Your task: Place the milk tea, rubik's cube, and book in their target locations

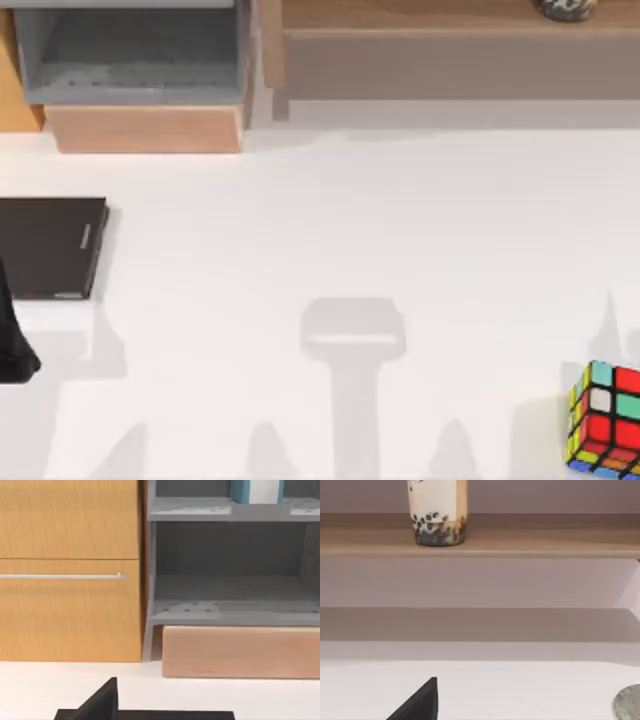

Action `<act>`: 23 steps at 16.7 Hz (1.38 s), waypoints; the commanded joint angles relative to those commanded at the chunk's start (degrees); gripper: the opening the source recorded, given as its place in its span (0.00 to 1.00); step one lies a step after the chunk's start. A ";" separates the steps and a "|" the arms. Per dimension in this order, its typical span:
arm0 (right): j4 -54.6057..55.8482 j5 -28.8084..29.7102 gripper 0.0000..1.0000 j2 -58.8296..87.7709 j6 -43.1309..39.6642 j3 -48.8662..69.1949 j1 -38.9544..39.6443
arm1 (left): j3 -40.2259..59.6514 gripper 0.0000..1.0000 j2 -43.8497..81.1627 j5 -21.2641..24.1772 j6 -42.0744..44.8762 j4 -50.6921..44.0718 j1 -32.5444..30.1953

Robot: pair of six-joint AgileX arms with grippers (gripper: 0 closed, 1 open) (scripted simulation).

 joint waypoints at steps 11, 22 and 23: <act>14.68 4.15 1.00 26.94 0.13 17.07 3.70 | 0.00 1.00 0.00 0.00 0.00 0.00 0.00; 39.68 12.61 1.00 88.66 -0.34 46.78 10.62 | 0.00 1.00 0.00 0.00 0.00 0.00 0.00; 41.57 13.15 1.00 92.71 -0.27 48.98 11.12 | 0.00 1.00 0.00 0.00 0.00 0.00 0.00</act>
